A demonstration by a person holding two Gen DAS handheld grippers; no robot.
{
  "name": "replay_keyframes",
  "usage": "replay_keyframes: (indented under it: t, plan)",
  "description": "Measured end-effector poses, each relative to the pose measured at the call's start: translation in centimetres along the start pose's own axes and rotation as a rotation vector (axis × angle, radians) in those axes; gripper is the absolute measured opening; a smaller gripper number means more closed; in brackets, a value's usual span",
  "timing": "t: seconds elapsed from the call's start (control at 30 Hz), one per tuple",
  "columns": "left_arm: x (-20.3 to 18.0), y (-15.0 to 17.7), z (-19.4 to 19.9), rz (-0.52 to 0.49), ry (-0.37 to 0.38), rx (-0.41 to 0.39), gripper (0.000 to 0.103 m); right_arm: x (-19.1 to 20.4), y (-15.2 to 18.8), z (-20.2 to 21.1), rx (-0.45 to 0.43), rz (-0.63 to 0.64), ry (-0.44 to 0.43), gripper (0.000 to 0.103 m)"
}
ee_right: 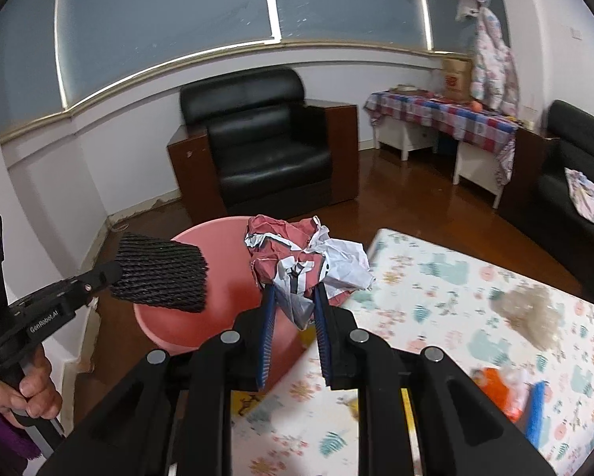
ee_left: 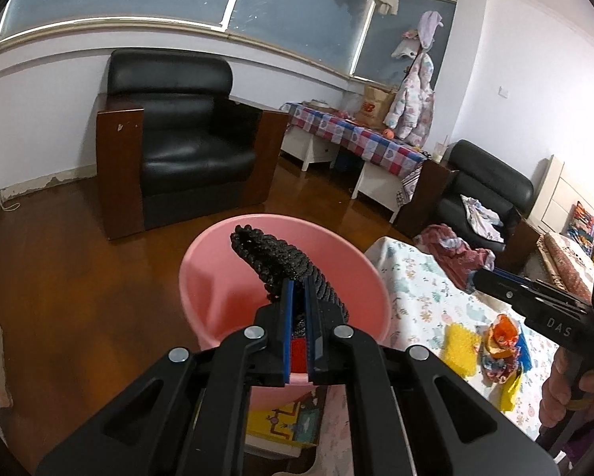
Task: Collect trash
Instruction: 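Carry both items over the pink bucket and open both tools to drop them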
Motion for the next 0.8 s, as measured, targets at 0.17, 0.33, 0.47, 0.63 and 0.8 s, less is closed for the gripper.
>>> replay_keyframes:
  t: [0.17, 0.33, 0.47, 0.63, 0.8]
  plan:
    - [0.8, 0.4, -0.4, 0.012, -0.019, 0.016, 0.005, 1.9, -0.2, -2.3, 0.030, 0.018, -0.045, 0.018]
    - [1.2, 0.8, -1.2, 0.009, -0.030, 0.039, 0.005, 3.7, -0.7, -4.8, 0.060, 0.039, -0.079, 0.019]
    - [1.4, 1.2, -1.8, 0.009, -0.041, 0.056, 0.005, 4.8, -0.7, -6.6, 0.085, 0.048, -0.100, 0.019]
    - [1.7, 1.5, -2.3, 0.009, -0.048, 0.072, 0.005, 5.1, -0.3, -8.4, 0.118, 0.045, -0.113, 0.019]
    - [1.7, 1.7, -2.5, 0.002, -0.067, 0.074, 0.005, 5.0, 0.1, -9.1, 0.131, 0.042, -0.109, 0.019]
Point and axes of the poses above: each gripper's, at about its wrist camera, not at the fingertips, and z roughly against the way its jaws point, x to its left, y to its underside, the point moved 1 cm from there along -z, roughly the way its jaws point, and after that the axes turned 10 degrees about z, right-handed, at the moved point
